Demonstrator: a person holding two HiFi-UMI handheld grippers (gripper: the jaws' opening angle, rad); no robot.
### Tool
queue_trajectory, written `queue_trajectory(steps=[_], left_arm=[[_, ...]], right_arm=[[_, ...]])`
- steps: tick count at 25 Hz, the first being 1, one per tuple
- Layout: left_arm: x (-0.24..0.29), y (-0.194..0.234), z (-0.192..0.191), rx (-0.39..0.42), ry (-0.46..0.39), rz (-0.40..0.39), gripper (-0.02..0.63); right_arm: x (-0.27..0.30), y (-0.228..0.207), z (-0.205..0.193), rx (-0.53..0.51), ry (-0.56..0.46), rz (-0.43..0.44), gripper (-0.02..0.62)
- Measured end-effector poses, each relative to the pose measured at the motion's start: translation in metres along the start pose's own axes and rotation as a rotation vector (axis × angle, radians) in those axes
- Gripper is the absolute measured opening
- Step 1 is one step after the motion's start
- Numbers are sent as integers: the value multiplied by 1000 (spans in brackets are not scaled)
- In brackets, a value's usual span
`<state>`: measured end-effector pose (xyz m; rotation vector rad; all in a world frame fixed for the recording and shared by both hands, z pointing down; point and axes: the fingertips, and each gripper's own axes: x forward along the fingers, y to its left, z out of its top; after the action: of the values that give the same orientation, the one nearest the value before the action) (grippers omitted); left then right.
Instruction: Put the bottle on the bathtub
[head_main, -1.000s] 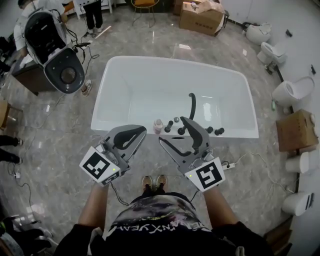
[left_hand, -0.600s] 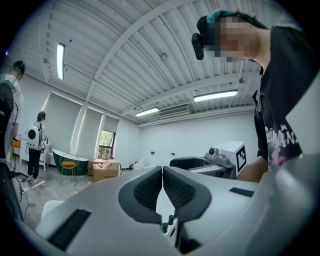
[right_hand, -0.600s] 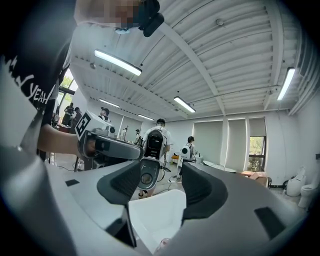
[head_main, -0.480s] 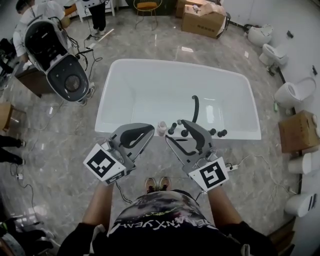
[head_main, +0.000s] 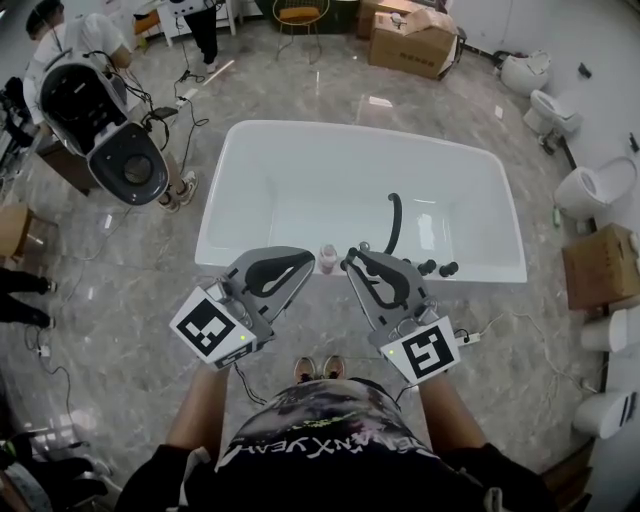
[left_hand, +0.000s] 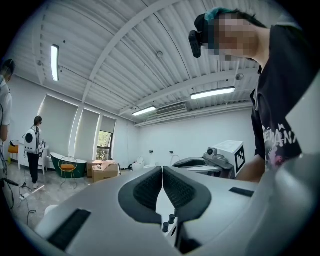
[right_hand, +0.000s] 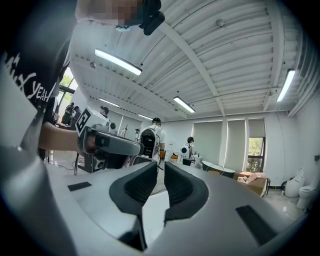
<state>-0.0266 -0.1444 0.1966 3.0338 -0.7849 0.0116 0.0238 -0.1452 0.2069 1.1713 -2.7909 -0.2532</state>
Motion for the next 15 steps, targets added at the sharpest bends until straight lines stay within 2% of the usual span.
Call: queue_trajectory(steps=[4, 6, 8, 12, 15], left_arm=[[67, 12, 4, -1, 17, 10, 24], [80, 15, 5, -2, 22, 11, 23], [69, 9, 6, -4, 26, 11, 24], [12, -10, -1, 0, 26, 10, 23], [-3, -7, -4, -2, 25, 12, 23]], right_arm=[[-7, -67, -11, 13, 1, 16, 20], [-8, -79, -11, 20, -3, 24, 3], [-10, -66, -5, 15, -3, 32, 3], [-14, -5, 4, -4, -11, 31, 2], [-8, 10, 4, -14, -7, 43, 0]])
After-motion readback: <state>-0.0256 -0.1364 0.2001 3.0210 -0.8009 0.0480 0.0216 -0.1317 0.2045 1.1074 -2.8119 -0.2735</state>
